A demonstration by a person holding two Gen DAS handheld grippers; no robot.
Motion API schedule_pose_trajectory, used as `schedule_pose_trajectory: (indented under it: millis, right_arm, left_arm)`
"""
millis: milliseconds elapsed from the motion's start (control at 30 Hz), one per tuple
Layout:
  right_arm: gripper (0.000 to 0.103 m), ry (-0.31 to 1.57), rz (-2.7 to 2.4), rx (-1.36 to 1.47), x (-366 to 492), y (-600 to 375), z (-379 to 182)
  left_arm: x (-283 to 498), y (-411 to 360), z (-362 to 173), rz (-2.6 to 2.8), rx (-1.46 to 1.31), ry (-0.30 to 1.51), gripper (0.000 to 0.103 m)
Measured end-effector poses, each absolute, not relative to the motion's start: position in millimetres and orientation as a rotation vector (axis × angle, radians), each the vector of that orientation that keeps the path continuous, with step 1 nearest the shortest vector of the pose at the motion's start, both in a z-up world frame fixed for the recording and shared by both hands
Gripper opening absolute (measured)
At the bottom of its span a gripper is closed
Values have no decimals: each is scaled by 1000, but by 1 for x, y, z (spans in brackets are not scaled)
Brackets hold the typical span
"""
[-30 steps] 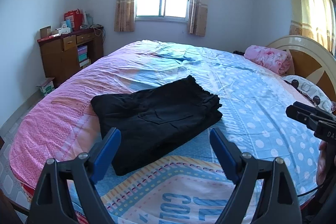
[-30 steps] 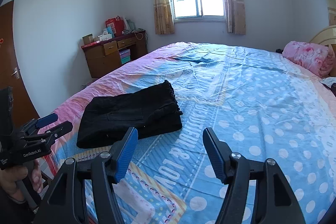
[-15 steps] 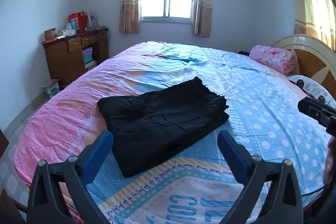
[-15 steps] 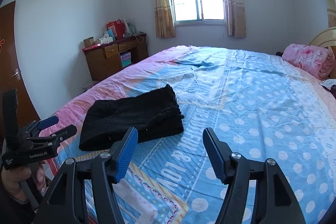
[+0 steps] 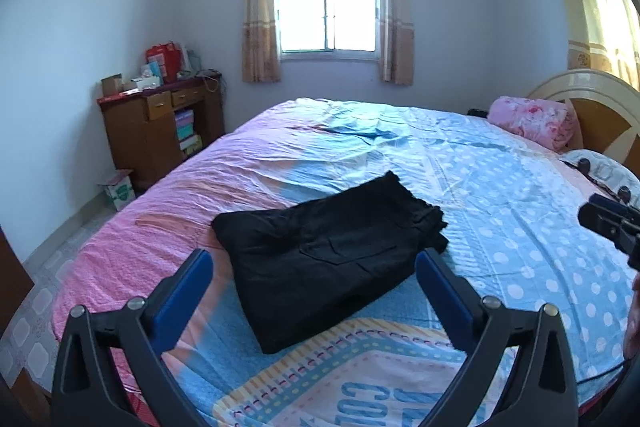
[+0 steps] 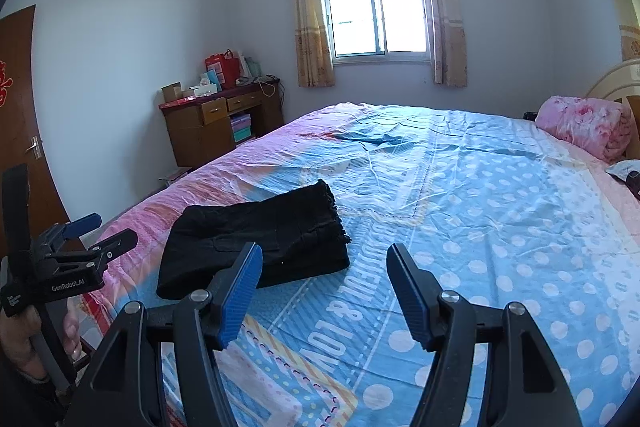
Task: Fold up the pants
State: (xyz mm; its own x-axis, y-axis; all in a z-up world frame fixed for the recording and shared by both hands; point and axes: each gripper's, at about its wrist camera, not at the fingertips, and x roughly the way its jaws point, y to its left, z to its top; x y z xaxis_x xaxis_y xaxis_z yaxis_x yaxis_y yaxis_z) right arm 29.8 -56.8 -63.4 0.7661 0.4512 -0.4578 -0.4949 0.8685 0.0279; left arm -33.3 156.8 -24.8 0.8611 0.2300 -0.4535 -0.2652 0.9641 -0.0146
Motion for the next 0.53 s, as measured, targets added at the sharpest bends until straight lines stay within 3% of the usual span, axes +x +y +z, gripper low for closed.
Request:
schedule_pose_trajectory:
  millis: [533]
  right_arm:
    - [66,480,531,-126,19,-51,-65]
  left_arm:
    - [-35,163,-26,264,-92,460,103]
